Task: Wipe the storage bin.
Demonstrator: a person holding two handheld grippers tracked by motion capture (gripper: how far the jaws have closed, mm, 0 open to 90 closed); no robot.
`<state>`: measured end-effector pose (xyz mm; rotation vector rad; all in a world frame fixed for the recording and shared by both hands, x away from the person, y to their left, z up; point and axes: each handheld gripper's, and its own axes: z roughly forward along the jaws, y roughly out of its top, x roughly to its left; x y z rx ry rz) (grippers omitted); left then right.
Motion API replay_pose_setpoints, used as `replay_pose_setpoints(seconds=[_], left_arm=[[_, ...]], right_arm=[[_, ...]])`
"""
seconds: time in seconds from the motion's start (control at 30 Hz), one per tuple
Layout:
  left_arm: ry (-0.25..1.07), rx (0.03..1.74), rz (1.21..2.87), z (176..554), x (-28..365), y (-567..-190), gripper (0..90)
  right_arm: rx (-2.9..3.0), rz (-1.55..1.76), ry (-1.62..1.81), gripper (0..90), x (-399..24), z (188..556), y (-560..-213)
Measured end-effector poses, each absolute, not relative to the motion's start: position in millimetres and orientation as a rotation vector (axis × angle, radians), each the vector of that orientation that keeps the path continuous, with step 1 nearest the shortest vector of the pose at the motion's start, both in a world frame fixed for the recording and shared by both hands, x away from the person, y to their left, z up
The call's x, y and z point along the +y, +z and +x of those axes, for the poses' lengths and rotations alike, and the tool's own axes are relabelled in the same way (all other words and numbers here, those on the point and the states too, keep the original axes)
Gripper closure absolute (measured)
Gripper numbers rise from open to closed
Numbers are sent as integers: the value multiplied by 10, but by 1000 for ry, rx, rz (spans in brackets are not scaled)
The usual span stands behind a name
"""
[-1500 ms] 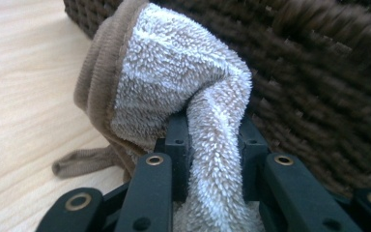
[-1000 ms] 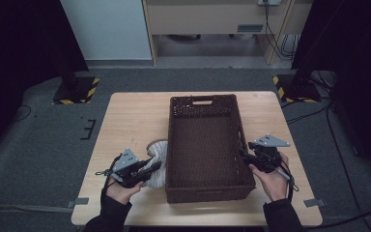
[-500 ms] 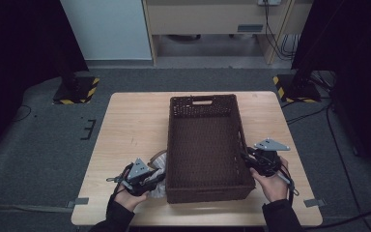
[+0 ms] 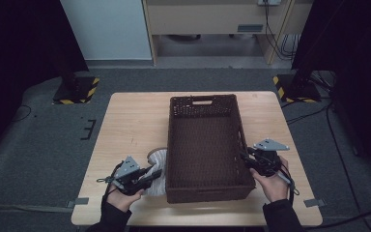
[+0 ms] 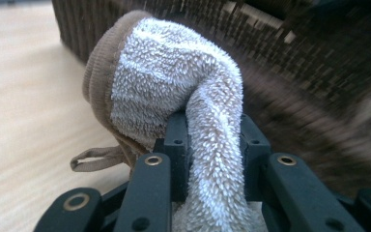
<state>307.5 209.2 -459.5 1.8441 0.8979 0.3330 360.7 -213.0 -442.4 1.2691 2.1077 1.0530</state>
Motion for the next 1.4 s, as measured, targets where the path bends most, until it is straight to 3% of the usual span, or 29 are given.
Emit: replay_pose_setpoints(seconds=[0.27,0.37,0.6,0.8,1.13,1.4], left_arm=[[342,849,1871,2909,2022,-4502,700],[335,838,1873,2921,1989,-4532,702],[346,831,1876,3051,1939,-4532,716],[373,846,1885,3143,1934,-4600,716],[359,890,2045,2995,1835,-4955,709],[341,912,2025,3010,1895,-4950,707]], right_arm=[[2116,1246,1076,579,-2163,3578,-4370],[2137,1245,1060,654,-2172,3562,-4376],[2102,1310,1016,705,-2123,3560,-4369],[2078,1328,1055,694,-2157,3600,-4392],[2081,1281,1045,680,-2155,3589,-4408],[2085,1280,1047,650,-2158,3598,-4423]])
